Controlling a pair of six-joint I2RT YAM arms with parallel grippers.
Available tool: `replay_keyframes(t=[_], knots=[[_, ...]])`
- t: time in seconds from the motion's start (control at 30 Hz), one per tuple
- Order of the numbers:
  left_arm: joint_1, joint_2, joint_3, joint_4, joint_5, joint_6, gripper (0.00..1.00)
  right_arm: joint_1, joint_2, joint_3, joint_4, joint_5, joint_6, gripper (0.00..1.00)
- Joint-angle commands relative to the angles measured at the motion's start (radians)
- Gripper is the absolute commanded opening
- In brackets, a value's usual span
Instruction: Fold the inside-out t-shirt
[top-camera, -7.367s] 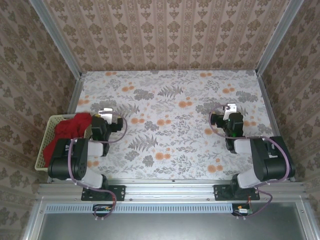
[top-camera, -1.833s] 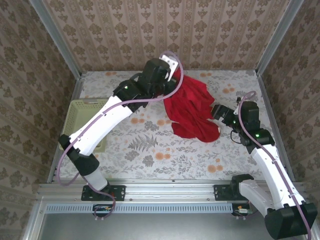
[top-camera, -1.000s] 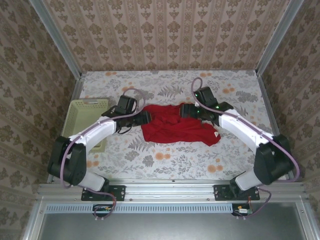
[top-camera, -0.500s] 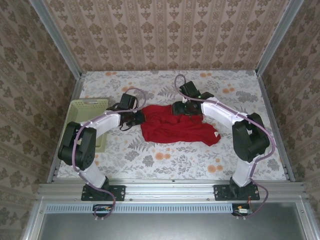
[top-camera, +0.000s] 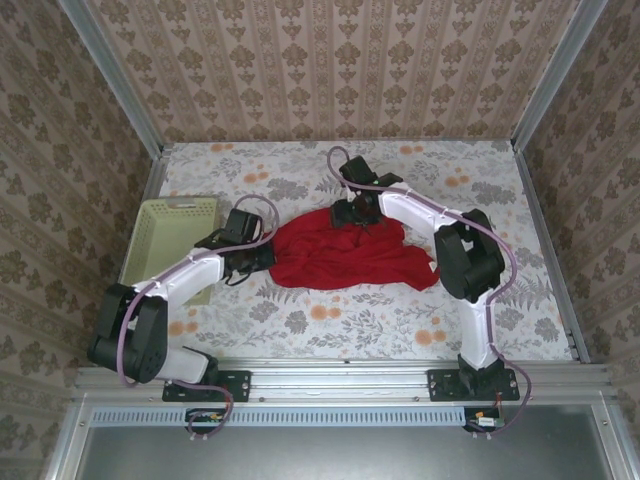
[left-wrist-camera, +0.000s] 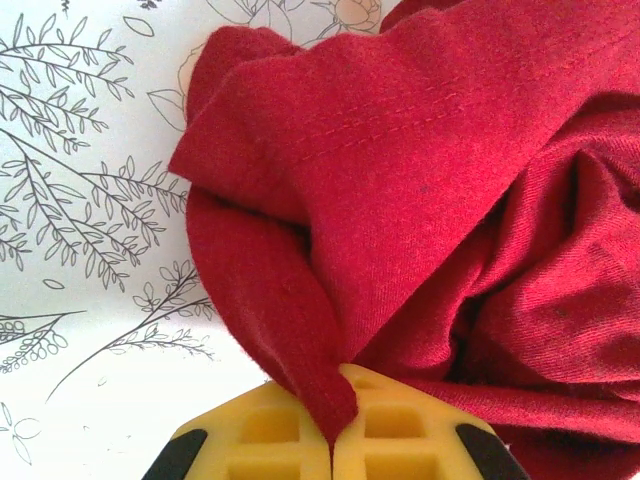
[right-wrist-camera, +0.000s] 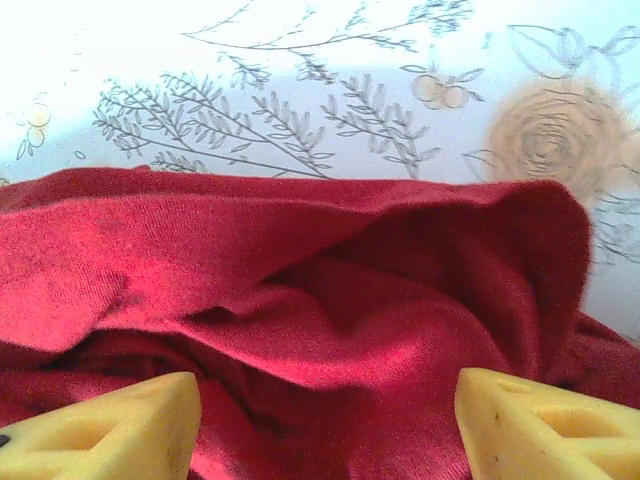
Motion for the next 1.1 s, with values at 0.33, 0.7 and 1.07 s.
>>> replay_keyframes(t=[0.33,0.7,1.07], knots=[[-0.002,-0.050,-0.013,-0.044,-0.063,0.033,0.00,-0.044,-0.028,0.033,-0.121,0.187,-0.050,0.75],[-0.003,-0.058,-0.018,-0.044,-0.054,0.026,0.00,-0.054,0.140,0.171,-0.177,0.160,-0.080,0.69],[-0.003,-0.073,0.071,-0.096,-0.059,0.058,0.00,-0.049,0.018,0.198,-0.201,0.190,-0.101,0.00]])
